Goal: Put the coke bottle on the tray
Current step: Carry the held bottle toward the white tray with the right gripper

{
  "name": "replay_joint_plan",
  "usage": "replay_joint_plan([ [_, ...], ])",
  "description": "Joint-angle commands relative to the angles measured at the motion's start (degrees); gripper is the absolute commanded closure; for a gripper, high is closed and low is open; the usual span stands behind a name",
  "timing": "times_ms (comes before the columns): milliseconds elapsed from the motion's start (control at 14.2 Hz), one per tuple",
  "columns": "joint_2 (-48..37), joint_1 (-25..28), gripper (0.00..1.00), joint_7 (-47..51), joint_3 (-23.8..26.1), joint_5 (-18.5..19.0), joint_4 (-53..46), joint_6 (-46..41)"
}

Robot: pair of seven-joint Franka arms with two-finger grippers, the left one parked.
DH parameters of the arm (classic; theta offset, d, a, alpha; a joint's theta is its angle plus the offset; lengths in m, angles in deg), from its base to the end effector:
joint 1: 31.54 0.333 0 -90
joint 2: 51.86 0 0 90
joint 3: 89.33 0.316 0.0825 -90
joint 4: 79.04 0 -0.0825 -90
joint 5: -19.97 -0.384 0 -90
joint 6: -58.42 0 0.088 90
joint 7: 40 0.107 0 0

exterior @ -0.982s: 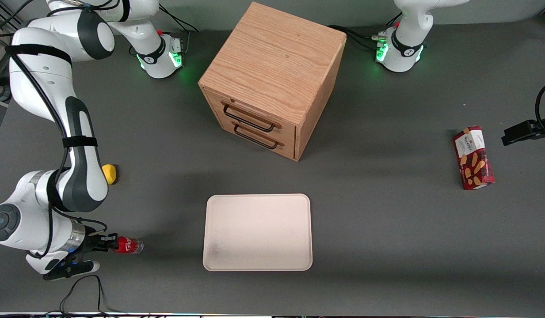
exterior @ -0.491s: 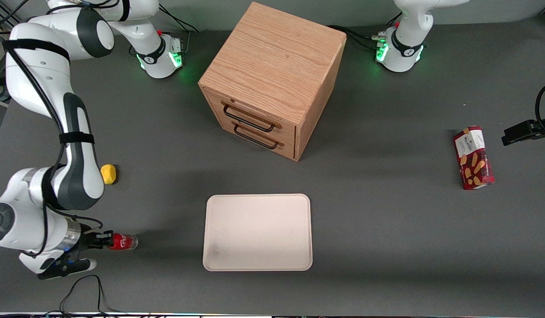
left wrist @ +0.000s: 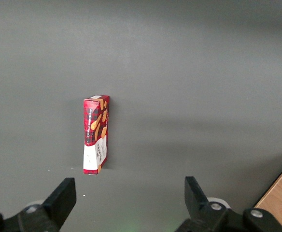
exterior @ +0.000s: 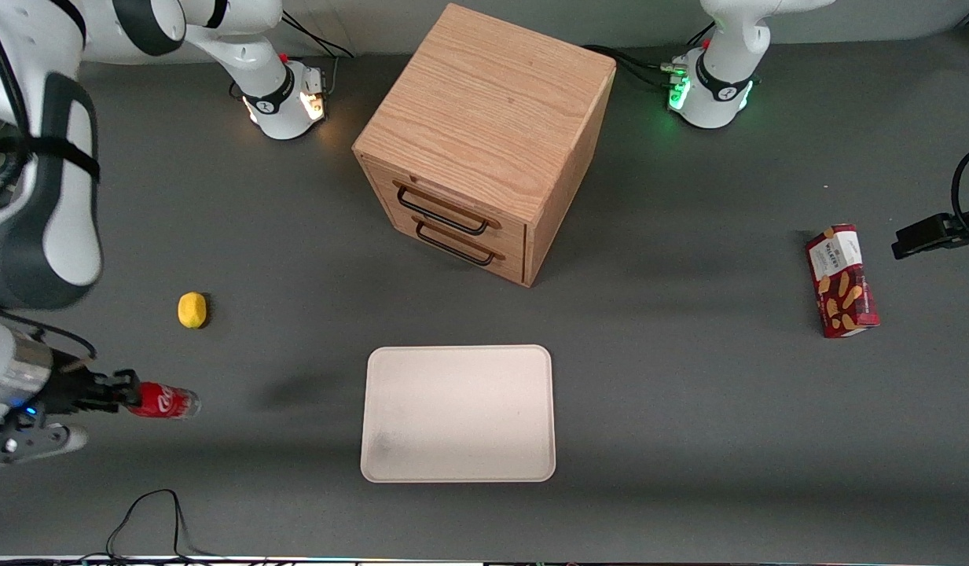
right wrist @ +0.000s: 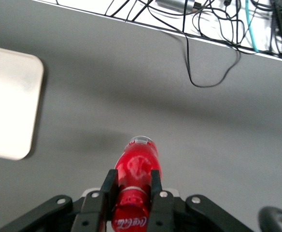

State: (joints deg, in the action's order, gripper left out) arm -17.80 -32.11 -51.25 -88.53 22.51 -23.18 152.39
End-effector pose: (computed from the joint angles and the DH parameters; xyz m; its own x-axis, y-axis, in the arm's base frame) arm 0.7245 -0.0048 0.5312 0.9780 0.1990 0.0621 0.1961 -0.9793 0.0496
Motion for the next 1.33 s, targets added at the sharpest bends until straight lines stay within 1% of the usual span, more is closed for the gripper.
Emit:
replay_joint_plan([
  [0, -5.66, 0.05, 1.00, -1.67, -0.01, 0.89, 0.30, -5.18],
  [211, -6.81, 0.14, 1.00, -1.76, 0.34, 0.71, -1.28, -7.13],
  [421, -5.76, 1.10, 1.00, -1.67, 4.55, 0.71, -3.73, -6.34],
  [561, -3.22, 4.95, 1.00, -1.41, 6.49, 0.80, -5.58, -4.77],
  [772, -1.89, 10.84, 1.00, 0.25, 5.71, 1.06, -5.85, -2.31],
  [1123, 0.04, 18.58, 1.00, 14.04, 5.44, 1.06, -7.61, -1.60],
  [1263, 0.13, 20.35, 1.00, 16.77, 5.36, 1.15, -7.61, -1.16],
])
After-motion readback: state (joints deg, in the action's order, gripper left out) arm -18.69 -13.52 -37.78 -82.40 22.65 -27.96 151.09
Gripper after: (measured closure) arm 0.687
